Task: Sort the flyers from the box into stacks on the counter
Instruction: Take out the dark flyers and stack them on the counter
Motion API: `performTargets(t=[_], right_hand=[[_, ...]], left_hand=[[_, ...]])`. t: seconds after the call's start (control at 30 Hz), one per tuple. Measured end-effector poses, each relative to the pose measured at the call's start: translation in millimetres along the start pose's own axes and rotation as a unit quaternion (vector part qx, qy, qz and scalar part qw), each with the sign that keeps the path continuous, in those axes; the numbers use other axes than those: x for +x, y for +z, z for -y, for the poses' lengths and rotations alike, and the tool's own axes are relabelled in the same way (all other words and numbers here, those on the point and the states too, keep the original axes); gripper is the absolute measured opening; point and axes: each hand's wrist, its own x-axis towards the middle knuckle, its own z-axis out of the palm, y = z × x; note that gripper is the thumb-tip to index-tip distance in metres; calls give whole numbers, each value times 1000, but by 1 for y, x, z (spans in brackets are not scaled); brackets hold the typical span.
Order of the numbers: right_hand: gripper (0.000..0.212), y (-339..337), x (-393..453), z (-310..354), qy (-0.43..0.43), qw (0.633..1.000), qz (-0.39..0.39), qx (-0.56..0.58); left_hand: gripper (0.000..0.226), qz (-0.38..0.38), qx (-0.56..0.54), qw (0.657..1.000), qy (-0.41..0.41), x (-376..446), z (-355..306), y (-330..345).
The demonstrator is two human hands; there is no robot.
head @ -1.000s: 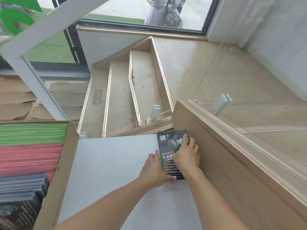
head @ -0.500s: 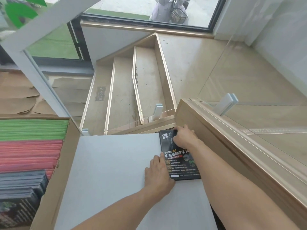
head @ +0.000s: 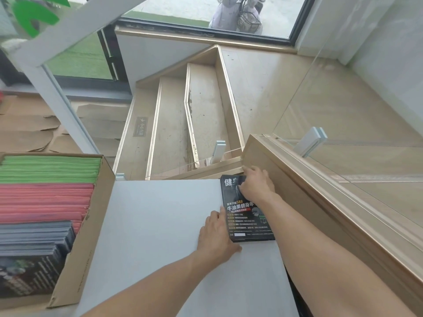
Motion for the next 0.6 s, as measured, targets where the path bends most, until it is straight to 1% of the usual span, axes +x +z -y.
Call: performTargets(t=[0.03,0.07,0.13,0.27,0.4,0.5,0.6], right_hand=[[58,2,-5,3,-16,999,-41,8],[55,5,-12,8,-35,996,-76,22],[52,13,-27,23,-81,988,-116,66],[44,31,-68,59,-190,963,-108,156],[41,53,-109,107,-288,933,-52,210],[40,67,-142,151,-364,906,-27,212],[37,80,-174,194,-433,879,-23,198]], left_hand=[[116,-7,-51,999,-14,-5,3,0],[108,-23,-105,994,-25,-12,6,-1],[86,-74,-186,980,-21,-29,13,-4],[52,-198,-290,936,2,-68,34,-32],[50,-306,-302,903,18,-108,71,-75],[49,-393,-298,870,29,-139,103,-107],[43,-476,-270,836,35,-170,139,-139]])
